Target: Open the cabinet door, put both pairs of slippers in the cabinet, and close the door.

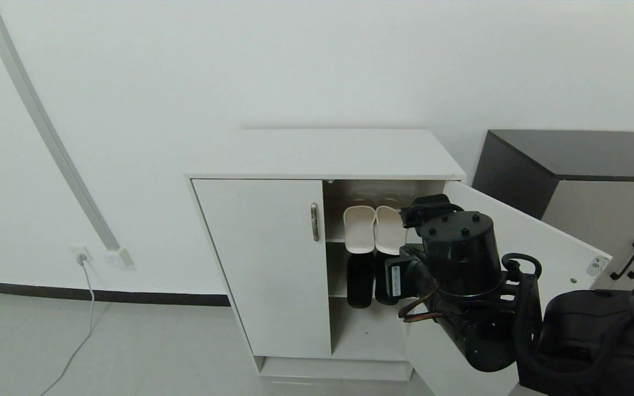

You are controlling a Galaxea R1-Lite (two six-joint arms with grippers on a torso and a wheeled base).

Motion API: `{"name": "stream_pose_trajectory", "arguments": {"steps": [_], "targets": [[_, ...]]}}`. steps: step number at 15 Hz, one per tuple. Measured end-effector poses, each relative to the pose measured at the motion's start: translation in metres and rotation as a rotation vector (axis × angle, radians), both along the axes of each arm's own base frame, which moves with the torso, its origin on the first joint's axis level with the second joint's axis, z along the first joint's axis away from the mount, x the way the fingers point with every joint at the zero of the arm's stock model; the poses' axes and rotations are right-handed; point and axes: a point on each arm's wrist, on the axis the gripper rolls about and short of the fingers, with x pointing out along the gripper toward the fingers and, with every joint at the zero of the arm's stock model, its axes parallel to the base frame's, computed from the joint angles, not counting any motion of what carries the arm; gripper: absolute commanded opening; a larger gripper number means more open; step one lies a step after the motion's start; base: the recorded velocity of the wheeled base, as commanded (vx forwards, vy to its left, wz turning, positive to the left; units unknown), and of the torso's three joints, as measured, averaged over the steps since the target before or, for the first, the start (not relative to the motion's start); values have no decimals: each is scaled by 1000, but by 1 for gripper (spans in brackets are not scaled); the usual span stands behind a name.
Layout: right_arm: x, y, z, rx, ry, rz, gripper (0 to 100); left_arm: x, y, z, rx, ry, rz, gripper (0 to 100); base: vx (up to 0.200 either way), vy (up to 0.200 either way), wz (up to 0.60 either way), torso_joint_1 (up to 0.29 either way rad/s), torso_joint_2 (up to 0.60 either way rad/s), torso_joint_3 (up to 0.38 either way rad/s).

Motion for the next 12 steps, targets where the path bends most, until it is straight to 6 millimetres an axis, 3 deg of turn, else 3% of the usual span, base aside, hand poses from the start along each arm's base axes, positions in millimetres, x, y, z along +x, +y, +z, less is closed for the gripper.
{"name": "stream_pose_trajectory", "arguments": {"steps": [7, 12], "targets": [[0, 0, 1, 3, -10, 2, 0, 0, 0, 0, 0, 1, 0, 0, 0, 0, 0, 10, -24, -15], [0, 0, 1, 3, -10, 2, 0, 0, 0, 0, 0, 0, 0, 0, 0, 0, 0, 180, -442, -262]]}}
